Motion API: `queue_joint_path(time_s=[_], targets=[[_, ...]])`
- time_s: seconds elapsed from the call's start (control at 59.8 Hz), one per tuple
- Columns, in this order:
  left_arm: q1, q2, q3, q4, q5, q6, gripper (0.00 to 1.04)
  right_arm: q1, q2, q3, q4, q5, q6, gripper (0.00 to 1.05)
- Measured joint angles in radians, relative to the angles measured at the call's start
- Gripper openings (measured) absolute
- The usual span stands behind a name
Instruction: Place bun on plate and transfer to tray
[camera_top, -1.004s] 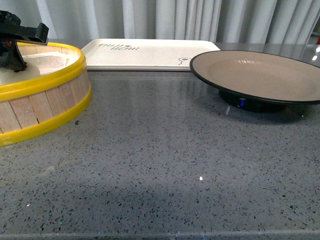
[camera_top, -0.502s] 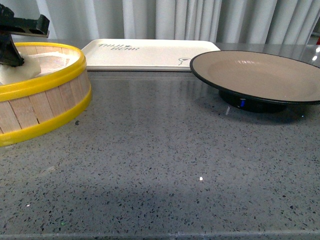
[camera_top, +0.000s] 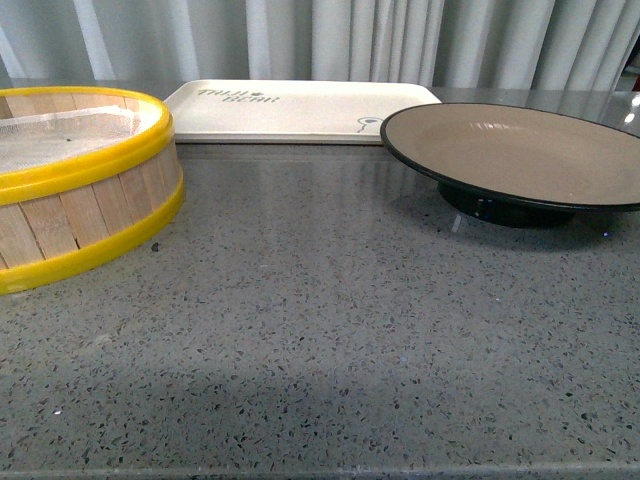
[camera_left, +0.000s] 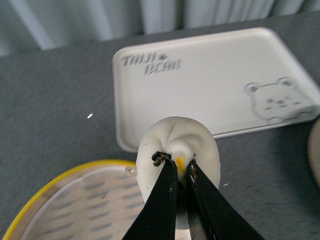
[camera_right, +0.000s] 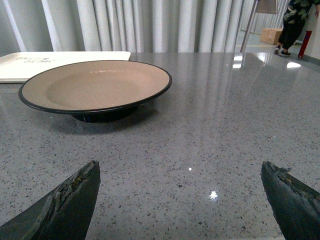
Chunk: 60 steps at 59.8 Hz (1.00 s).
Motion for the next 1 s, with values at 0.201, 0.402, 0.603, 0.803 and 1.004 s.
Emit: queue_joint_path(time_s=[0.201, 0.402, 0.603, 0.803, 1.004], targets=[[-0.193, 0.139, 0.192, -0.031, -0.039, 0.003, 0.04, 0.0, 0.0, 0.0, 0.0, 0.0, 0.0, 0.96], [-0.336, 0.326, 0.343, -0.042, -0.07, 0.033, 0.04, 0.0, 0.0, 0.0, 0.0, 0.0, 0.0, 0.96], [-0.41, 0.474, 0.445, -0.049, -0.083, 0.067, 0.04, 0.0, 0.0, 0.0, 0.0, 0.0, 0.0, 0.96], [-0.433, 0.556, 0.488, -0.061, -0.088, 0.129, 0.04, 0.0, 0.0, 0.0, 0.0, 0.0, 0.0, 0.96], [-0.423, 0.607, 0.5, -0.075, -0.11, 0.199, 0.04, 0.0, 0.0, 0.0, 0.0, 0.0, 0.0, 0.96]])
